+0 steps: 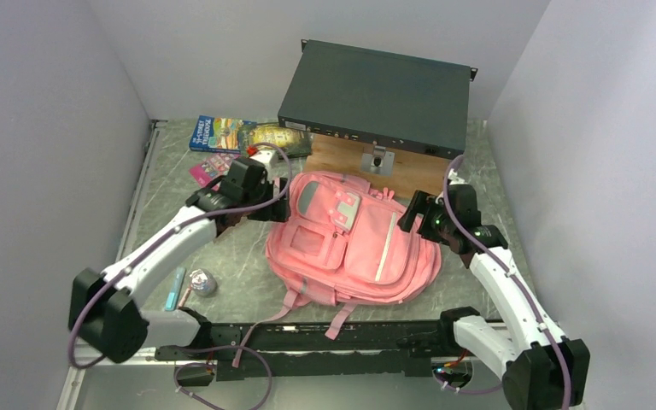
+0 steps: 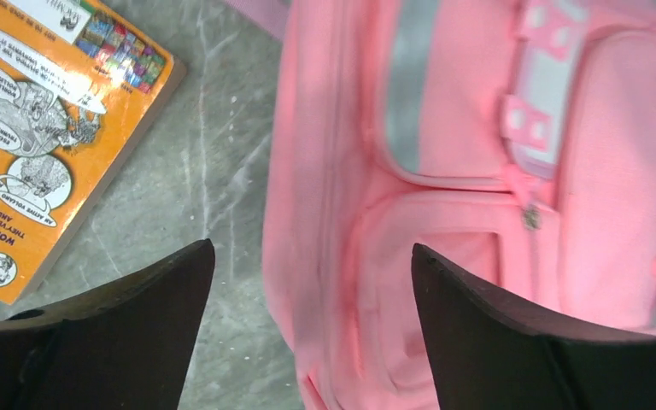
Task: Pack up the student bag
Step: Adjust the student bag at the center of the board.
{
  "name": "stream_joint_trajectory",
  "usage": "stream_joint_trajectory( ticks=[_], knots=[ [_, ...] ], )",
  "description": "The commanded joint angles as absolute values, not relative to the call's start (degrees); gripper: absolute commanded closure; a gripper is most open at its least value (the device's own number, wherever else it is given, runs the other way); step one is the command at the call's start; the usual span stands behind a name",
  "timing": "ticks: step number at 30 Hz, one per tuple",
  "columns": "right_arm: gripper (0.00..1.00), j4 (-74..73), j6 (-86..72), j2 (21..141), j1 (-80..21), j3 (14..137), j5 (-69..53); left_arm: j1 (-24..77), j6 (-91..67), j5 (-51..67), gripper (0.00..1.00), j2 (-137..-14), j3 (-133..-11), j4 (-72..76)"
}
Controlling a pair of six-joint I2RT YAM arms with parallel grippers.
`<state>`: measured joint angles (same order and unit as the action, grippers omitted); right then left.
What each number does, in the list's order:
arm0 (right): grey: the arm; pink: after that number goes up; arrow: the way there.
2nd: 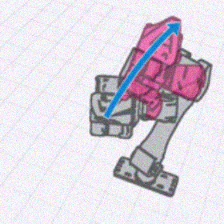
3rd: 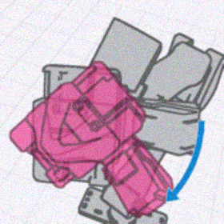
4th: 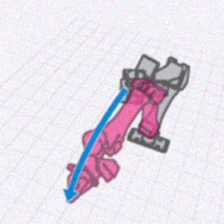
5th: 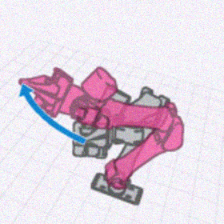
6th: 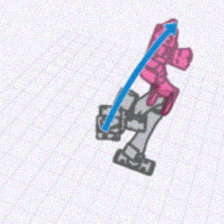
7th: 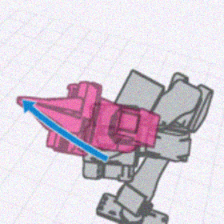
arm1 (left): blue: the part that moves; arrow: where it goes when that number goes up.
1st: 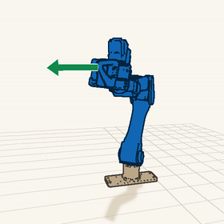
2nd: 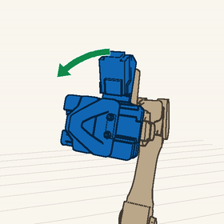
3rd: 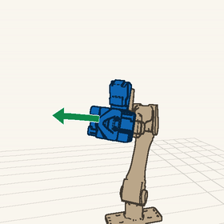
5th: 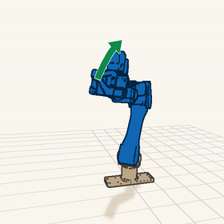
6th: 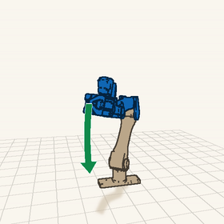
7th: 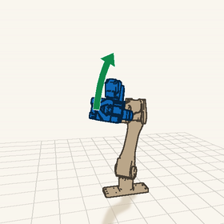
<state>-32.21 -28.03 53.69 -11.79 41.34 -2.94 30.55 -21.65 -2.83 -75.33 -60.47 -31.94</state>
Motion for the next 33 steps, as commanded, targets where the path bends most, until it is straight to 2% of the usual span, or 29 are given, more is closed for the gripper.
stream_joint_trajectory(
  ticks=[1,3,8,14,17,20,24,25,27,30,32,33],
  knots=[
    [0.17,-25.0,-28.1,54.9,-7.7,40.5,-16.5,30.8,-26.2,2.6,0.06,-66.2,-56.9,-28.0],
    [0.24,-23.5,-28.5,55.8,-7.3,39.9,-18.6,30.8,-29.9,8.3,0.01,-62.3,-52.5,-25.0],
    [0.33,-22.5,-28.9,58.7,-7.1,38.7,-20.3,30.8,-38.5,11.1,0.0,-56.4,-42.6,-23.9],
    [0.2,-23.2,-27.6,59.0,-7.1,36.8,-17.8,30.8,-42.0,1.7,0.0,-53.9,-45.3,-38.9],
    [0.17,-22.0,-28.0,59.5,-7.1,35.8,-19.7,30.8,-45.8,2.9,0.0,-54.5,-44.2,-39.7],
    [0.18,-20.5,-28.6,60.0,-7.1,34.6,-20.9,30.8,-50.4,8.1,0.0,-53.7,-37.5,-32.1],
    [0.25,-23.7,-27.6,58.9,-7.1,35.0,-15.8,30.9,-56.5,20.1,0.0,-52.6,-25.8,-8.8],
    [0.22,-24.9,-27.7,58.0,-7.1,35.1,-13.9,30.8,-57.0,20.6,0.0,-52.8,-24.6,-5.9],
    [0.08,-25.7,-27.9,55.9,-7.1,34.9,-12.2,31.0,-56.3,19.6,0.0,-53.7,-24.8,-5.1],
    [0.01,-23.4,-28.8,55.6,-7.1,33.6,-14.3,31.0,-54.5,16.8,0.03,-55.9,-27.0,-6.2],
    [0.04,-21.9,-29.0,57.8,-7.1,33.3,-17.4,31.0,-53.7,16.3,0.1,-57.8,-27.8,-5.2],
    [0.13,-21.5,-29.2,59.1,-7.1,33.3,-18.5,31.0,-53.4,16.5,0.15,-58.8,-28.2,-4.4]
  ],
)
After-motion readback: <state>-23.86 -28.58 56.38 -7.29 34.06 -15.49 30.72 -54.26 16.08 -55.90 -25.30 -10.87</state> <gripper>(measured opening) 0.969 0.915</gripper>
